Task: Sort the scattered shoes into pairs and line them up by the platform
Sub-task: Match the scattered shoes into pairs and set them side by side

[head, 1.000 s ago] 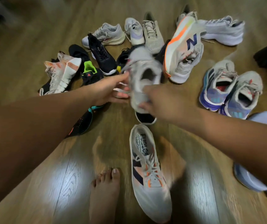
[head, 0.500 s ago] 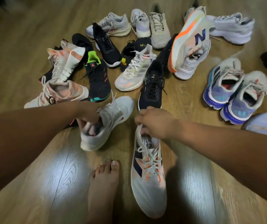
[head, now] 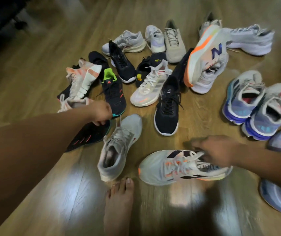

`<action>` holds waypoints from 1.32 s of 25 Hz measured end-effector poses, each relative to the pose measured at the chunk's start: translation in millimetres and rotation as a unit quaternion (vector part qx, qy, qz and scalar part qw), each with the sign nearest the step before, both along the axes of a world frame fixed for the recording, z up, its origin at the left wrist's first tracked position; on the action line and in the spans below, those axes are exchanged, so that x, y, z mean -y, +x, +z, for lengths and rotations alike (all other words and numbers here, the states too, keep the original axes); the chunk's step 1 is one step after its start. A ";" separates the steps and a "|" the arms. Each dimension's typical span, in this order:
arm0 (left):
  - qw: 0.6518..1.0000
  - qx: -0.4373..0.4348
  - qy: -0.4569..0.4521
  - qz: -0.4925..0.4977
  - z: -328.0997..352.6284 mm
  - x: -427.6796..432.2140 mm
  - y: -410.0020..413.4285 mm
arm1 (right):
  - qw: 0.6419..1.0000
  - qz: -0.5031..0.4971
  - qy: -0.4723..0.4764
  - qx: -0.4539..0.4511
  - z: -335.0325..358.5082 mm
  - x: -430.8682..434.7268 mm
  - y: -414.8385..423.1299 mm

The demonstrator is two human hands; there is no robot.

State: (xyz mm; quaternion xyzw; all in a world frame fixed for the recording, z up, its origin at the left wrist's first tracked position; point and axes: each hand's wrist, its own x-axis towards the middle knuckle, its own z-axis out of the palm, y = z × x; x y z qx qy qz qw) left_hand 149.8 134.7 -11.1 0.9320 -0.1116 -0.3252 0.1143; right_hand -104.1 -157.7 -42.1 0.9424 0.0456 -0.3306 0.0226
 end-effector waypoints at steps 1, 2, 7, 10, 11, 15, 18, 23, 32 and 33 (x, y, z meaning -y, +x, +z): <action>0.998 0.040 -0.029 -0.025 1.9 16.8 3.1 | 0.999 0.007 0.029 0.021 -3.2 1.3 -3.6; 0.994 0.083 -0.047 -0.058 3.2 37.0 5.7 | 0.998 0.013 0.058 0.027 -3.1 5.6 -5.1; 0.965 0.155 -0.103 -0.185 -2.0 135.4 -0.1 | 0.911 -0.227 0.319 0.126 16.8 67.5 -27.1; 0.949 0.182 -0.144 -0.213 -1.3 198.6 2.3 | 0.856 -0.423 0.211 0.208 9.5 89.4 -62.7; 0.947 0.190 -0.168 -0.196 0.0 222.4 3.1 | 0.842 -0.457 0.164 0.234 4.6 89.6 -73.0; 0.954 0.080 -0.290 0.016 -18.5 305.3 -3.9 | 0.844 -0.491 0.164 0.139 -13.7 85.0 -100.2; 0.971 -0.010 -0.222 0.089 -48.9 326.6 -6.5 | 0.840 -0.507 0.160 0.107 -22.6 83.0 -110.0; 0.939 0.159 -0.277 0.130 -43.0 323.9 9.1 | 0.820 -0.537 0.174 0.092 -18.4 82.1 -121.3; 0.794 0.243 -0.514 0.215 40.7 205.6 45.6 | 0.779 -0.587 0.220 0.009 -0.3 94.5 -89.2; 0.783 0.210 -0.542 0.221 46.7 192.1 46.0 | 0.762 -0.605 0.230 -0.013 0.2 93.4 -86.7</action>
